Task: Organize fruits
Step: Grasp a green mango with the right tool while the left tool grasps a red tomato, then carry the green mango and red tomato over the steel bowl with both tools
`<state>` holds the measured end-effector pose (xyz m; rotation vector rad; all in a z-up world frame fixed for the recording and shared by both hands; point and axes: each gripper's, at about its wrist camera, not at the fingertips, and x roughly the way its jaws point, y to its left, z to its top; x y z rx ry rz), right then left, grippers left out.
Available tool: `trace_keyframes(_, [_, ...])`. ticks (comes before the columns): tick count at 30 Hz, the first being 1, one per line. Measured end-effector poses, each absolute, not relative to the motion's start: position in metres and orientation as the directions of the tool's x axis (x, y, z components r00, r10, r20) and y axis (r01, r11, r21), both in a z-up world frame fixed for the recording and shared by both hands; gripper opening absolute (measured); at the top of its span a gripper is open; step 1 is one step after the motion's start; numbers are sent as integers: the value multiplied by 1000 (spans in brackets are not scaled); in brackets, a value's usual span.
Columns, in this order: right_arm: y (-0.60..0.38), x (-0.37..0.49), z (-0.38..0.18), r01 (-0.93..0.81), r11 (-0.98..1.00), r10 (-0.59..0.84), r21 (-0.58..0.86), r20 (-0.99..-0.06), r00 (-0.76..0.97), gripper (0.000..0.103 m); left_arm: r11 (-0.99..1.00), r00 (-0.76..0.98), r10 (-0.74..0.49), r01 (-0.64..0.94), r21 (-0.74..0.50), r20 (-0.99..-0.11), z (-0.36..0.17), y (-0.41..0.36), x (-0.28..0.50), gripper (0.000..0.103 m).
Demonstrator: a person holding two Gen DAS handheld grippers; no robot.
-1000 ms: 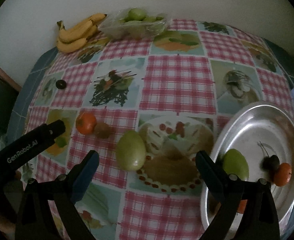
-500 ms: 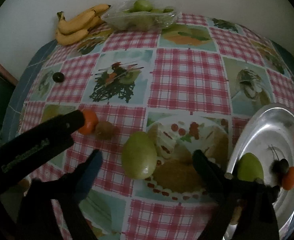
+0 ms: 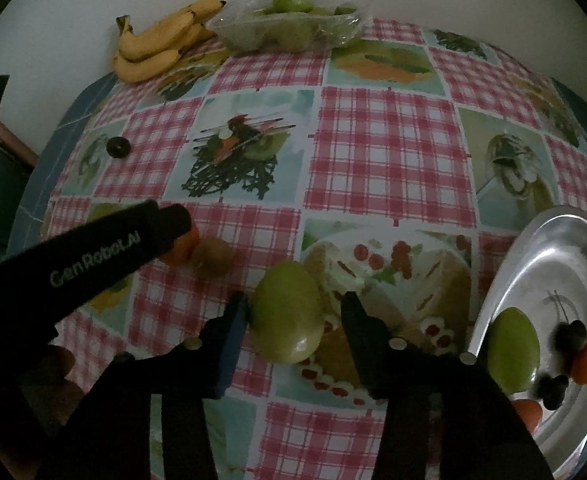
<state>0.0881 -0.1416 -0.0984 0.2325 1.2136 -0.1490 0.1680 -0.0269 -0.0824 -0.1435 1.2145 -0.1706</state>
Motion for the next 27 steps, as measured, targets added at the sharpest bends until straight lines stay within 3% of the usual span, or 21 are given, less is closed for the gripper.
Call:
trace_keyframes(6, [-135,89,-98,215,973,2,80,-940,341,41,975,336,-223,63,-215,-915,-85,-30,169,44])
trace_keyframes(8, [-136,89,-97,217,973,5,84,-940,341,41,974,337,-226,73,-215,-914,-84,-32,168,38])
trace_keyframes(27, [-139,85,-83,225,970,3,92,-930,366,41,973,389,-232,83,-217,-892,-54,-24,165,36])
